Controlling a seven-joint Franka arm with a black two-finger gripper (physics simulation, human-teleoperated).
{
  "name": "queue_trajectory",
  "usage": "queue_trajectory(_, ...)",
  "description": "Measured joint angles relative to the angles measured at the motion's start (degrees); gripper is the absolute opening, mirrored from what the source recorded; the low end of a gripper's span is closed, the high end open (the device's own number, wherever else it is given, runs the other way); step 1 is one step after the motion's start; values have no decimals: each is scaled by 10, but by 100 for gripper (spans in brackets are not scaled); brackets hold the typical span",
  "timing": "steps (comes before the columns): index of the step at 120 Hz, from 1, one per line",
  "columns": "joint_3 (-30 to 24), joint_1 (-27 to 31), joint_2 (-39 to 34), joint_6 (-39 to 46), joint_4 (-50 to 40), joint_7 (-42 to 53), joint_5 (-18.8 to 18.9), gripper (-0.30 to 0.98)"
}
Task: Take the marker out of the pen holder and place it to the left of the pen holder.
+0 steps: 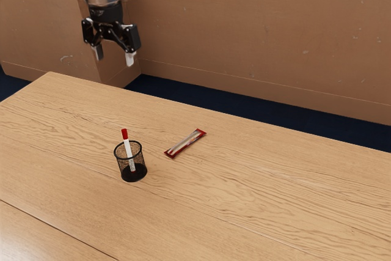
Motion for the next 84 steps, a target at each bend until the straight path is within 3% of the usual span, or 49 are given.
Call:
queue_trajectory(20,6,-2,7,-1,8,-6,-2,69)
queue_trajectory(55,12,0,146,28,8,-14,-15,69)
queue_trajectory(84,14,6,180,76,-22,-21,-39,69)
